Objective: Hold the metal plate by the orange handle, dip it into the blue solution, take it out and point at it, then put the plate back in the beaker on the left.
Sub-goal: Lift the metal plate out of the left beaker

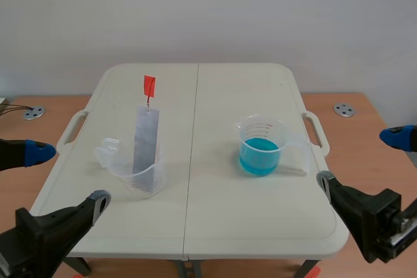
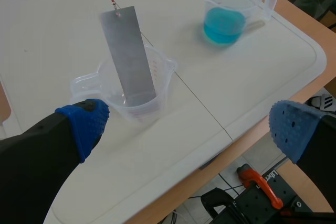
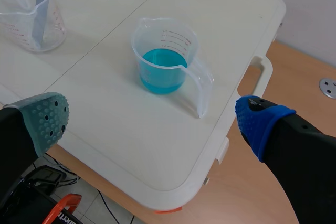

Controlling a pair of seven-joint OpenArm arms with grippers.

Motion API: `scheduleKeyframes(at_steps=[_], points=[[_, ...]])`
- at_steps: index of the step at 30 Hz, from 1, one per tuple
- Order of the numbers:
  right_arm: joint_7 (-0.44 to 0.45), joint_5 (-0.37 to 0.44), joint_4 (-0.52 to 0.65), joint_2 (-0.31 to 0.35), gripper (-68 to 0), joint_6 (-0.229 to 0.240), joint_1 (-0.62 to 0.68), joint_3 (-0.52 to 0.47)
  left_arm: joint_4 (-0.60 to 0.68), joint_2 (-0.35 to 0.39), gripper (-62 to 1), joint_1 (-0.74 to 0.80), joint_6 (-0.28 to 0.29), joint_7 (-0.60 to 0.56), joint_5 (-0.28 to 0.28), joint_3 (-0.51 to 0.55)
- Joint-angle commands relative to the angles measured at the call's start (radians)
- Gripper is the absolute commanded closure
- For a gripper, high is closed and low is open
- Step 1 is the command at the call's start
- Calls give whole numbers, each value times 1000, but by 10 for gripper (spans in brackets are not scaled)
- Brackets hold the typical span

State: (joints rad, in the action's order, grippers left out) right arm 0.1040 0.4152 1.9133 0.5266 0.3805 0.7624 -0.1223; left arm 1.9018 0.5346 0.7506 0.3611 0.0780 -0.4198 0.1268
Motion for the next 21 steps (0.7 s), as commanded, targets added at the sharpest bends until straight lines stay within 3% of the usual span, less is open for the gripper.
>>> scheduleKeyframes(at_steps=[1, 14, 21], points=[[11, 10, 10, 8, -665, -2, -9, -1, 10, 0, -623, -53, 5, -87, -7, -3], [11, 10, 10, 8, -665, -2, -11, -1, 10, 0, -623, -53, 5, -86, -7, -3], [8, 11, 8, 7, -665, 39, -59, 3, 10, 0, -623, -53, 5, -88, -7, -3]])
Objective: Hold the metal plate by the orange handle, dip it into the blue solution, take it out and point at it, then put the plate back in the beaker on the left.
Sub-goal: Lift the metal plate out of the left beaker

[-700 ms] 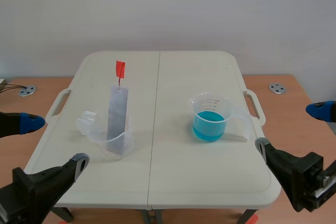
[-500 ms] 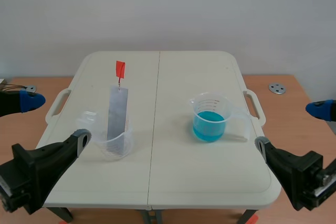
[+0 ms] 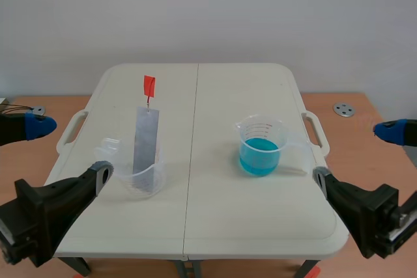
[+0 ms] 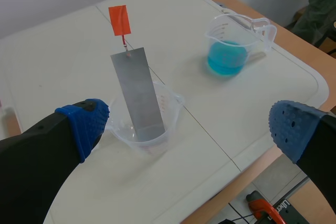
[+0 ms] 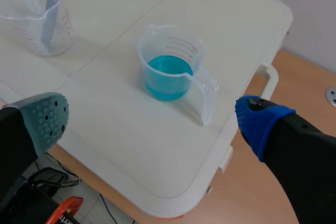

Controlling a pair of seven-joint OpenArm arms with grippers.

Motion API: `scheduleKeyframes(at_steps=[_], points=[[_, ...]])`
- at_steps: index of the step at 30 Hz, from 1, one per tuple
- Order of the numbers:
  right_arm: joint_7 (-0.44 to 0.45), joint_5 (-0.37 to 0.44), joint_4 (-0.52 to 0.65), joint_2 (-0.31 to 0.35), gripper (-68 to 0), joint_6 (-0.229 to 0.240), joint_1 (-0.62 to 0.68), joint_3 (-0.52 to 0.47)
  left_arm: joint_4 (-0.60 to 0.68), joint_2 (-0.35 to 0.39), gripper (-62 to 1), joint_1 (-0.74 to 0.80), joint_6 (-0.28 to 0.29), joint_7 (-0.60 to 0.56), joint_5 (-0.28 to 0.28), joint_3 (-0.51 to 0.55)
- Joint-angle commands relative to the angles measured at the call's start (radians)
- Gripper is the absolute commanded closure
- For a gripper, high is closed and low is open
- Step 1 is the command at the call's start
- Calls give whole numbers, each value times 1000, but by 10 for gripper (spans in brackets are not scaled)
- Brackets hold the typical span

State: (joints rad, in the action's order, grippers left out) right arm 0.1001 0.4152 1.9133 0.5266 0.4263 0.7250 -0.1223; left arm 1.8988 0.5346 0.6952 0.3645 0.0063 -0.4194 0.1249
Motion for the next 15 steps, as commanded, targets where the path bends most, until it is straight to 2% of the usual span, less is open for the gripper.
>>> scheduleKeyframes(at_steps=[1, 5, 6, 7, 9, 10, 11, 15], points=[[11, 11, 8, 7, -665, -6, -33, 8, 13, 0, -623, 2, 2, -16, -7, -1], [9, 11, 8, 1, -665, -6, -86, 47, 13, 0, -623, 2, 2, -14, -7, -1], [2, 11, 6, -5, -665, -6, -100, 59, 13, 0, -570, 2, 1, -12, -7, -1], [-8, 11, 4, -10, -665, -6, -117, 72, 13, 0, -435, 2, -2, -9, -7, -1], [-18, 11, -5, -21, -665, -5, -154, 100, 13, 0, -76, 3, -2, -10, -7, -1], [-21, 11, -11, -26, -665, -6, -173, 113, 13, 0, 3, 3, 2, -10, -7, -1], [-27, 11, -18, -32, -665, -6, -193, 127, 13, 0, -30, 3, 2, -10, -8, -1], [-56, 11, -55, -57, -665, -6, -283, 189, 13, 1, -34, 22, -20, -4, 5, 1]])
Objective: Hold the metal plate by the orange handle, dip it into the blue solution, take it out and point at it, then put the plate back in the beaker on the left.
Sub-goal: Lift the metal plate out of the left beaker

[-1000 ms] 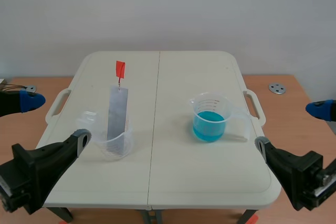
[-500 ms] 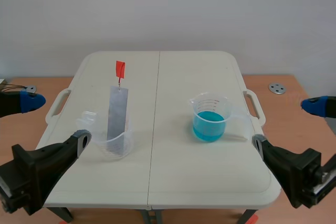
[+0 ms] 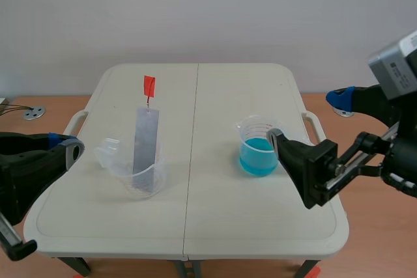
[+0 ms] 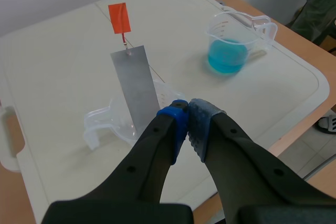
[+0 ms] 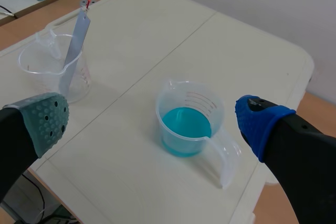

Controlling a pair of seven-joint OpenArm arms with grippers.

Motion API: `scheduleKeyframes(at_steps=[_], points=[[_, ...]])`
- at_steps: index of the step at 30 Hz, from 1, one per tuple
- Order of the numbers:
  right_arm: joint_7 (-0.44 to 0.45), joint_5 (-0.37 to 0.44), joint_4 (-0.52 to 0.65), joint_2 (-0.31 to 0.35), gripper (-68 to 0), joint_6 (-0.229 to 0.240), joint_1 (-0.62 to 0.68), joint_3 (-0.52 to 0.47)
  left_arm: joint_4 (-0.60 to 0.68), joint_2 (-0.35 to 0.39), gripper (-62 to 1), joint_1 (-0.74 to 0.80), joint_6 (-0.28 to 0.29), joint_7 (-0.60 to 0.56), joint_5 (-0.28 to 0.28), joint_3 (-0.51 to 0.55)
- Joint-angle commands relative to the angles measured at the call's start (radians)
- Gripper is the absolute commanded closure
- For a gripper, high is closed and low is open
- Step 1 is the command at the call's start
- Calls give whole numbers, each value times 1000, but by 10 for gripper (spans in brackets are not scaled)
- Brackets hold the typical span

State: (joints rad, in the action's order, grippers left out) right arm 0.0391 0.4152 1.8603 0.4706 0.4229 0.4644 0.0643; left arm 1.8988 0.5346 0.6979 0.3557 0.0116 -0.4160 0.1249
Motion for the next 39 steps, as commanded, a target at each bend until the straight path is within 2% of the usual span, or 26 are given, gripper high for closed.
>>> scheduleKeyframes(at_steps=[1, 7, 13, 19, 23, 30, 39], points=[[-1, 11, -14, -10, -665, -2, -47, 19, 13, 1, -34, 38, -23, -10, 20, 1], [-61, 11, -100, -71, -665, 13, -204, 101, 13, 1, -34, 229, -122, 0, 153, 1], [-72, 11, -224, -134, -665, 16, -350, 182, 13, 0, -34, 418, -217, 85, 223, 1], [-78, 11, -376, -200, -665, 42, -480, 270, -25, 0, -34, 546, -219, 128, 222, 1], [-77, 11, -494, -248, -665, 50, -569, 327, -79, 0, -34, 568, -219, 127, 220, 1], [-76, 11, -652, -327, -664, 50, -712, 420, -190, -3, -34, 535, -210, 89, 218, -3], [-55, 11, -766, -426, -663, 50, -821, 494, -345, -5, -34, 446, -184, 67, 200, -58]])
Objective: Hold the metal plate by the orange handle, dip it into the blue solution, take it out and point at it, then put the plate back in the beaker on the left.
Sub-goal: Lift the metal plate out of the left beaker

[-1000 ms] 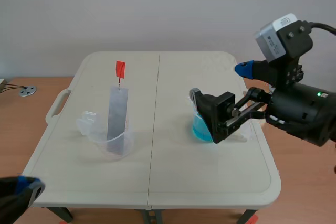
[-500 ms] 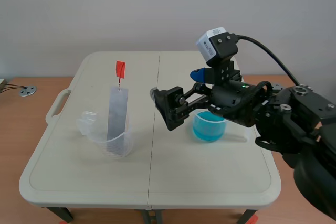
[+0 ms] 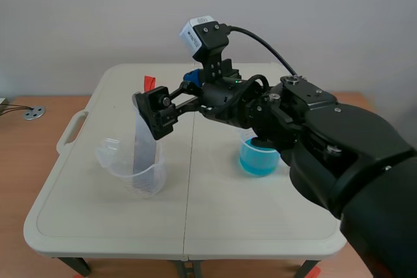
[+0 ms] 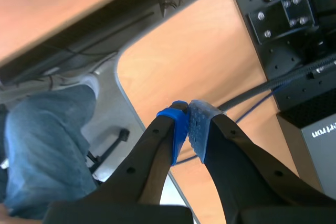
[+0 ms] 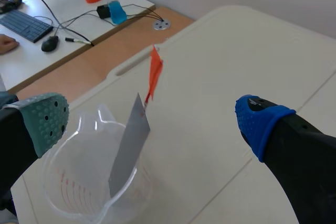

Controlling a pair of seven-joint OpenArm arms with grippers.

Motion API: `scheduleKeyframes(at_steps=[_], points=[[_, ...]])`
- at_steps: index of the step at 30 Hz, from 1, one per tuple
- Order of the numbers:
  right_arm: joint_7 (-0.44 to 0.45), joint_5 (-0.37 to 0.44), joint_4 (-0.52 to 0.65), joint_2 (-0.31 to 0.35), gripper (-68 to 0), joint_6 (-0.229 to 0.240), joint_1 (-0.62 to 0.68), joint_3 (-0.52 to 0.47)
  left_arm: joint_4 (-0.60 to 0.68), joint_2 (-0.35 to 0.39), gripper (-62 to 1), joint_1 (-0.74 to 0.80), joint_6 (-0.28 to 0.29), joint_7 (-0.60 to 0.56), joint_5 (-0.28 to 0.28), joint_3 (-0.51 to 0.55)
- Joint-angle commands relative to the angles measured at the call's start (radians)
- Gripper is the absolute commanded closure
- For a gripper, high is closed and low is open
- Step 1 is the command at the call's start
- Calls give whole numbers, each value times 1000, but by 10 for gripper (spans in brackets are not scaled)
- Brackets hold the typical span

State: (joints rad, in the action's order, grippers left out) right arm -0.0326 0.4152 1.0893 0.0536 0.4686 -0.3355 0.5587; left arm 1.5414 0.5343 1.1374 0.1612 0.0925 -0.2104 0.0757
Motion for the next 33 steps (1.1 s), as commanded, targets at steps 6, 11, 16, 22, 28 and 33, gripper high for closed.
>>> scheduleKeyframes(at_steps=[6, 11, 16, 22, 28, 33], points=[[25, 11, -77, -59, -663, 4, -61, 26, -54, -5, -34, -35, 10, -17, -6, -43], [73, 11, -95, -73, -663, 3, -66, 26, -89, -5, -34, -63, 14, -16, -6, -53], [73, 11, -102, -87, -663, 4, -71, 26, -104, -5, -34, -72, 18, -13, -6, -53], [73, 11, -182, -118, -663, 12, -117, 26, -103, -5, -34, -72, 18, -13, -6, -53], [76, 11, -208, -130, -662, 41, -128, 27, -103, -5, -34, -72, 18, -13, -6, -53], [77, 11, -208, -132, -539, 50, -128, 27, -103, -5, -34, -72, 18, -13, -6, -53]])
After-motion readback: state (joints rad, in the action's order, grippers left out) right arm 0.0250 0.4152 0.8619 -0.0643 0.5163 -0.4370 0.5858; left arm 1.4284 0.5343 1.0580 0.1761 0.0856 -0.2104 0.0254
